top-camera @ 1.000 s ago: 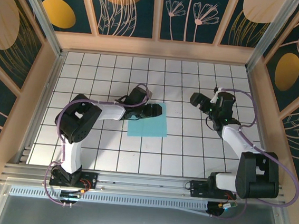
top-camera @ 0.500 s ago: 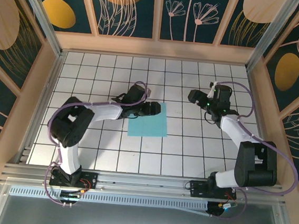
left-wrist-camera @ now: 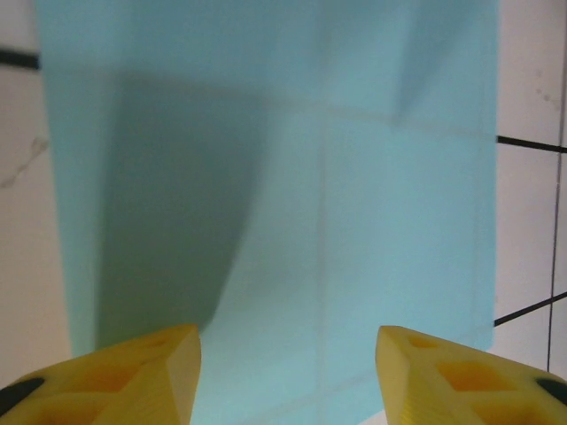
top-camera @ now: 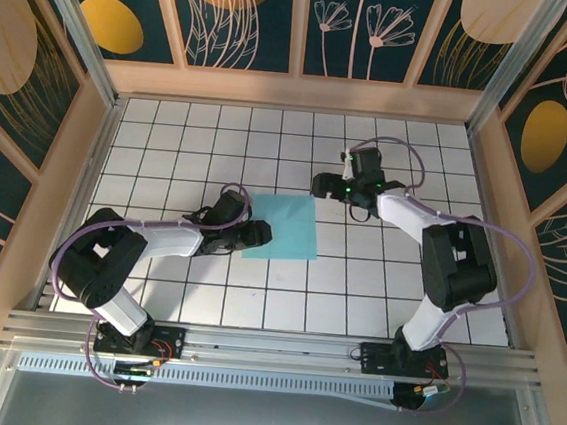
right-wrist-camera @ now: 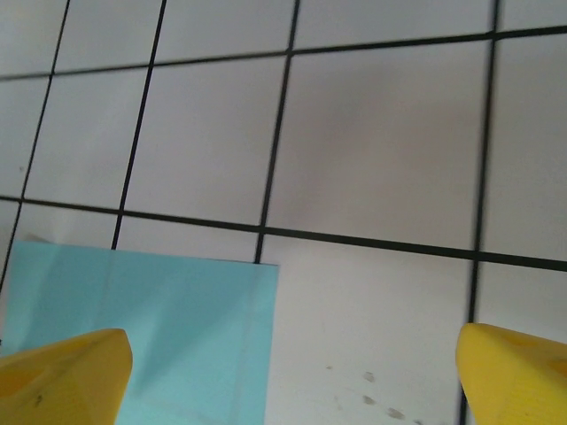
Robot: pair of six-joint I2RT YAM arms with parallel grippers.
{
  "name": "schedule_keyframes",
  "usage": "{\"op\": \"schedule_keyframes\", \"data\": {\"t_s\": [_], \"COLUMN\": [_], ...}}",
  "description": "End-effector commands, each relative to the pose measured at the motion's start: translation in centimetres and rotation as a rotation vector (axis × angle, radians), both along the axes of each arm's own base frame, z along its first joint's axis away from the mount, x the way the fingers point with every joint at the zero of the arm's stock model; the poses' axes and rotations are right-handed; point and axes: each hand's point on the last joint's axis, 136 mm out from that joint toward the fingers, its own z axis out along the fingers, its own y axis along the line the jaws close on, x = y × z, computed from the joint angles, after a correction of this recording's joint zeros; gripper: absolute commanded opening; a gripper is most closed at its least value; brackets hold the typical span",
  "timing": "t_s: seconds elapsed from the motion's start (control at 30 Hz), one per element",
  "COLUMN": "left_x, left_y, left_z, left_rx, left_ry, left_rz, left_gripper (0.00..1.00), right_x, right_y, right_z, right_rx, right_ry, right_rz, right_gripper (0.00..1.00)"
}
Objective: Fold a paper plane with a square sheet of paper (fold left side to right side)
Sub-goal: Pick up the square sheet of paper from the center of the table.
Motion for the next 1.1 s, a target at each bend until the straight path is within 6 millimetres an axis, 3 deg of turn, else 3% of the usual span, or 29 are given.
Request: {"op": "schedule_keyframes", "data": {"t_s": [0.0, 0.33, 1.07], "left_x": [0.0, -0.4, -0.2], "left_y": [-0.3, 0.4, 0.7], "left_z": [0.4, -1.3, -1.9], "left_rx": [-0.028, 0.032, 0.065], "left_ry": [-0.006, 0.024, 0.023], "left_rz": [0.010, 0.013, 0.015], "left_gripper": [0.51, 0.43, 0.43], "right_x": [0.0, -1.0, -2.6], "right_y": [1.5, 5.3, 7.4], "right_z": [-0.9, -3.7, -6.7], "right_rx": [-0.085, -0.141, -0.219], "right_ry": [0.009, 0.060, 0.110], "right_rz": [0.042, 0.124, 0.184], "right_gripper": [0.92, 0.89, 0.91]}}
